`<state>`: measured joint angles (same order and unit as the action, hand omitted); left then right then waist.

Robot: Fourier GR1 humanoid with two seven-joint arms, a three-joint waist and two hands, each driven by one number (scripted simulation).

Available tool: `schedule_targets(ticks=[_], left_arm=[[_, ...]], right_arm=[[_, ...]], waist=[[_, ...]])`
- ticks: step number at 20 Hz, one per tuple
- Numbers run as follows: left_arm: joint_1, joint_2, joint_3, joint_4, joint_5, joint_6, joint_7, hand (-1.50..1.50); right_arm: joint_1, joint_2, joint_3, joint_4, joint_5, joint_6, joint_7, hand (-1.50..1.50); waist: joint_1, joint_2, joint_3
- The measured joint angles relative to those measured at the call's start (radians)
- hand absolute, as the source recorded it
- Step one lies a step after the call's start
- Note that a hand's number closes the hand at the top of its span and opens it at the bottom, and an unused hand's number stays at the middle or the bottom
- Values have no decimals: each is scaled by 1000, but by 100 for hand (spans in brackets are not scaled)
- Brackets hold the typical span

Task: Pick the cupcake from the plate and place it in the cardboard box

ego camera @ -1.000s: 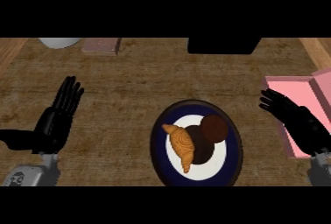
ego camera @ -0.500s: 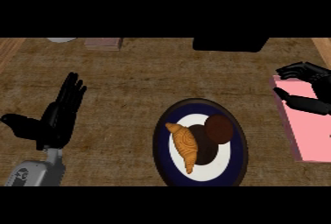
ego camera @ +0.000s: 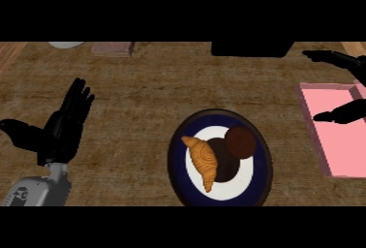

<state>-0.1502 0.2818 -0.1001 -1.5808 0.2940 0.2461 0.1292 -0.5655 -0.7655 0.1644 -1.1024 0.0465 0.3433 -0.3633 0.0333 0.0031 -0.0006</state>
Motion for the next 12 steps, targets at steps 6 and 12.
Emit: schedule_targets(ticks=[6, 12], left_arm=[[19, 3, 6, -33, -6, 12, 29, 0], [40, -4, 20, -55, -21, 9, 40, 0]], right_arm=[[-106, -64, 104, -81, 37, 240, 160, -150], [-109, 9, 92, -226, -40, 357, 369, -150]], waist=[[-14, -6, -1], [-30, -7, -1]])
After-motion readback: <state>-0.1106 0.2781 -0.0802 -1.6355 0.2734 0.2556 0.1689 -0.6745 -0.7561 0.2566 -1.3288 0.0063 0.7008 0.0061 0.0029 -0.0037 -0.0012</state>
